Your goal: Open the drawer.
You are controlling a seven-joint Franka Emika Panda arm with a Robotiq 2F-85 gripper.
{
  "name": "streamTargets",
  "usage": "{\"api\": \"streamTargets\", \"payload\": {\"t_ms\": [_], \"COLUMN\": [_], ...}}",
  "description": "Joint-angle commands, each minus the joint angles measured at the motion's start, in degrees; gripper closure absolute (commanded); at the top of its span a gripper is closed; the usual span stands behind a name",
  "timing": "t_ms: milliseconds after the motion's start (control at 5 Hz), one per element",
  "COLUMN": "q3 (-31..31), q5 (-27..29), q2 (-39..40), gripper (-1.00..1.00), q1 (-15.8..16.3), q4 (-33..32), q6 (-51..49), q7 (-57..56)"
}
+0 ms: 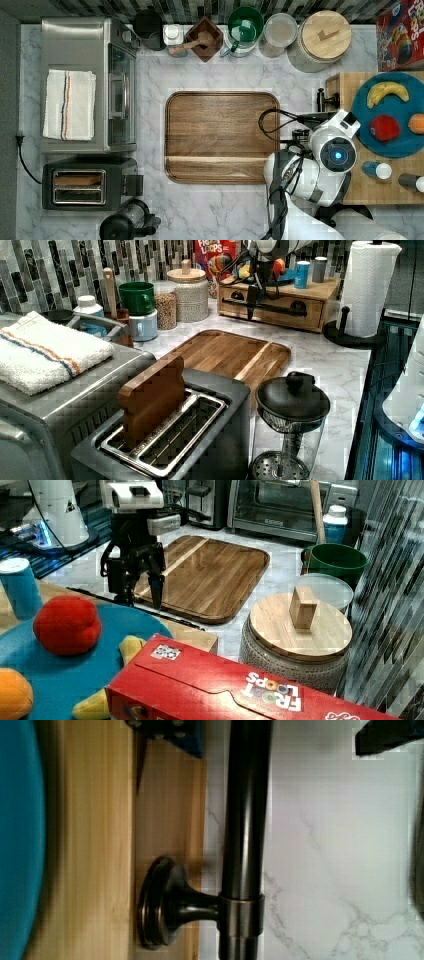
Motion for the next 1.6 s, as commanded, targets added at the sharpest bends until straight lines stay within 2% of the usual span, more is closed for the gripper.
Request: {"api": "streamTargets", "payload": {"t_ms": [200, 400, 600, 800, 1200, 1400, 1600], "q3": [2.3, 6.5, 6.6, 9.5, 13.1, 14.2, 15.7], "q5": [1.2, 4.9, 8.0, 8.1, 8.8, 11.4, 13.9], "q2": [-4.5, -5.4, -6.0, -6.1, -6.5, -6.6, -6.5], "gripper": [-1.00, -1.00, -1.00, -1.00, -1.00, -1.00, -1.00], "q1": [5.2, 5.1, 8.1, 8.7, 11.6, 12.9, 13.5], "q4": [-0.9, 1.0, 1.6, 2.1, 0.2, 0.7, -0.4], "q6": [-6.7, -14.0, -17.6, -19.6, -17.8, -20.0, -18.0], "q7": [8.5, 7.6, 6.9, 9.6, 15.0, 14.9, 15.6]}}
